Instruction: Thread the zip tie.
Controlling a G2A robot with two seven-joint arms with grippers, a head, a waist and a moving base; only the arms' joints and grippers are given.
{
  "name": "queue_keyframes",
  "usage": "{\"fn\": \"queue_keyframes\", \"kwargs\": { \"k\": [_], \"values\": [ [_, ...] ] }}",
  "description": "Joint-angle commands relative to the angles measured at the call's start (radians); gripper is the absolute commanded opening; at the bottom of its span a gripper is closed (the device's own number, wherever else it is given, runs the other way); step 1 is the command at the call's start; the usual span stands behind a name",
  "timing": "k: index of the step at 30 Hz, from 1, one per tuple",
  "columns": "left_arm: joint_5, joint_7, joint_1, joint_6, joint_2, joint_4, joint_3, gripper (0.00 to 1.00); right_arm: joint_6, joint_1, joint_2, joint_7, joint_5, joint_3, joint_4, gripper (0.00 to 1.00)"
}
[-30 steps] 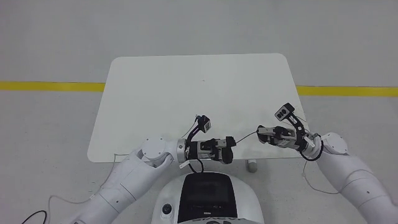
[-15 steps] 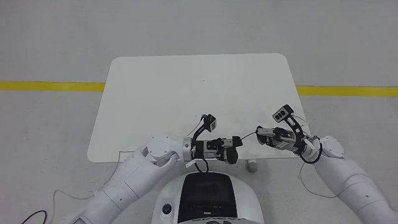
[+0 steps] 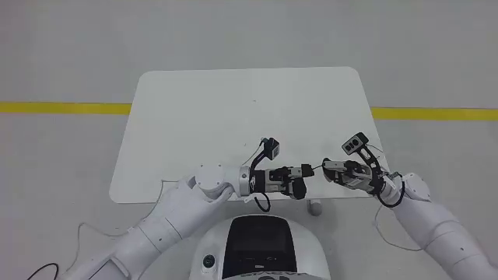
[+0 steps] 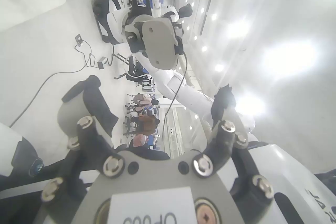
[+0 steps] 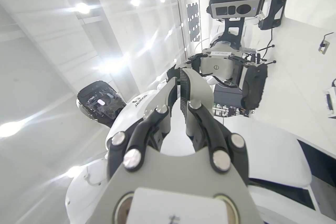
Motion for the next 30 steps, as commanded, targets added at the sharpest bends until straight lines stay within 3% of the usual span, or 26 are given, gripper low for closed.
{"fn": "queue_keyframes", "kwargs": {
  "k": [1, 8, 17, 30],
  "values": [
    [-0.001, 0.027, 0.006, 0.004, -0.001, -0.007, 0.002, 1.00, 0.002, -0.005, -0.002, -0.042, -0.028, 0.001, -0.022, 0.00],
    [-0.009, 0.131, 0.012, 0.017, -0.011, -0.016, 0.013, 1.00, 0.001, -0.017, -0.016, -0.070, -0.042, 0.009, -0.040, 0.00],
    [-0.004, 0.131, 0.010, 0.005, -0.013, -0.019, 0.016, 1.00, 0.002, -0.021, -0.022, -0.091, -0.045, 0.020, -0.036, 0.00],
    [0.021, 0.144, 0.023, 0.027, -0.006, -0.042, 0.007, 1.00, 0.046, -0.064, -0.013, -0.184, -0.249, 0.082, -0.107, 0.00]
  ]
}}
